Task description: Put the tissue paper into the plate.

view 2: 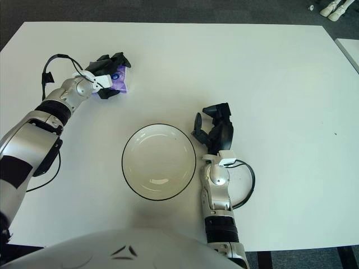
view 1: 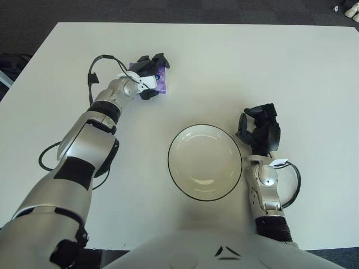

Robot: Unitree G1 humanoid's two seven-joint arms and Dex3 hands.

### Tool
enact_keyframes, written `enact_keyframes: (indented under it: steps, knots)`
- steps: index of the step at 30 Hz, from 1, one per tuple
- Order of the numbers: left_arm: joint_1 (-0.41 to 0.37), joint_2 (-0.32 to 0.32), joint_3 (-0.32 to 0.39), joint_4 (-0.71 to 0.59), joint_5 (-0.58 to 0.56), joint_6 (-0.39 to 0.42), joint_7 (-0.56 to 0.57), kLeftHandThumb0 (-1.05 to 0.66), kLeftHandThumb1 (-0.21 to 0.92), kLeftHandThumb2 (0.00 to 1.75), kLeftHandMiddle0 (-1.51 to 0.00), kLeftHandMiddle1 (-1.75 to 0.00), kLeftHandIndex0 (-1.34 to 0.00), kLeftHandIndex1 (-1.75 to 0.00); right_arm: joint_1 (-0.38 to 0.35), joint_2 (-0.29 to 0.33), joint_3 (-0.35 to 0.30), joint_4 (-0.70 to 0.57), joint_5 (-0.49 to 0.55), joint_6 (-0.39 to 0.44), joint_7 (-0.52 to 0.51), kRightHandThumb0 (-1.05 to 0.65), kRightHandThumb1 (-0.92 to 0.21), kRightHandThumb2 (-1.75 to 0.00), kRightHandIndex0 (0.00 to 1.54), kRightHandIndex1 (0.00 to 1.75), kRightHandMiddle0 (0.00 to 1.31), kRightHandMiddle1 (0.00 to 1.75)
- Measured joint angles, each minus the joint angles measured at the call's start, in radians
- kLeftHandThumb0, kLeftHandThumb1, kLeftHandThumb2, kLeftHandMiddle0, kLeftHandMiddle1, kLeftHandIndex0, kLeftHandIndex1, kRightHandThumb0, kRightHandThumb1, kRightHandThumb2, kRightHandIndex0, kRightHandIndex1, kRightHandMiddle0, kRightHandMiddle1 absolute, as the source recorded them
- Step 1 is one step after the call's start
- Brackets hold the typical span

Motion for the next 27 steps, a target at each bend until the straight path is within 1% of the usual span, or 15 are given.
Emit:
enact_keyframes:
  steps: [1,3,5,7,10,18,22,27]
  knots:
    - [0.001,0.000,0.000,0.000,0.000,0.000,0.004,0.11,0.03,1.65,-0.85,-1.75,-0.52,-1.72,0.000,0.000,0.000,-0.001,0.000,0.000,0.000,-0.42,-0.53,-1.06,0.61,1.50,0.44,1.75]
    - [0.004,0.001,0.002,0.000,-0.001,0.000,0.016,0.06,-0.02,1.70,-0.88,-1.75,-0.59,-1.73,0.000,0.000,0.000,-0.003,0.000,0.000,0.000,-0.42,-0.53,-1.06,0.61,1.50,0.44,1.75]
    - [0.008,0.000,0.007,0.000,-0.004,0.000,0.032,0.03,-0.04,1.70,-0.90,-1.70,-0.63,-1.74,0.000,0.000,0.000,-0.005,-0.001,0.000,-0.001,-0.42,-0.52,-1.07,0.61,1.51,0.45,1.75]
    - [0.016,-0.004,0.019,0.000,-0.014,0.000,0.050,0.01,-0.04,1.68,-0.93,-1.60,-0.65,-1.74,0.000,0.000,0.000,-0.006,-0.001,0.000,-0.001,-0.42,-0.52,-1.07,0.61,1.51,0.45,1.75]
    - [0.033,-0.011,0.046,-0.002,-0.034,0.000,0.086,0.00,-0.05,1.67,-0.95,-1.56,-0.66,-1.74,0.000,0.000,0.001,-0.006,-0.001,0.000,-0.001,-0.42,-0.52,-1.07,0.61,1.51,0.45,1.75]
    - [0.078,-0.036,0.135,-0.007,-0.107,-0.006,0.165,0.00,-0.05,1.67,-0.96,-1.55,-0.66,-1.75,0.000,-0.001,0.000,-0.006,-0.001,0.001,-0.001,-0.41,-0.53,-1.05,0.60,1.52,0.44,1.75]
    - [0.096,-0.047,0.184,-0.010,-0.145,-0.020,0.174,0.00,-0.05,1.67,-0.95,-1.56,-0.66,-1.75,0.000,-0.001,0.000,-0.006,-0.001,0.001,-0.001,-0.41,-0.54,-1.05,0.61,1.52,0.44,1.75]
    - [0.125,-0.054,0.256,-0.017,-0.209,-0.058,0.164,0.00,-0.04,1.66,-0.95,-1.56,-0.65,-1.75,0.000,-0.001,0.000,-0.005,0.000,0.001,0.001,-0.41,-0.54,-1.05,0.61,1.53,0.44,1.75]
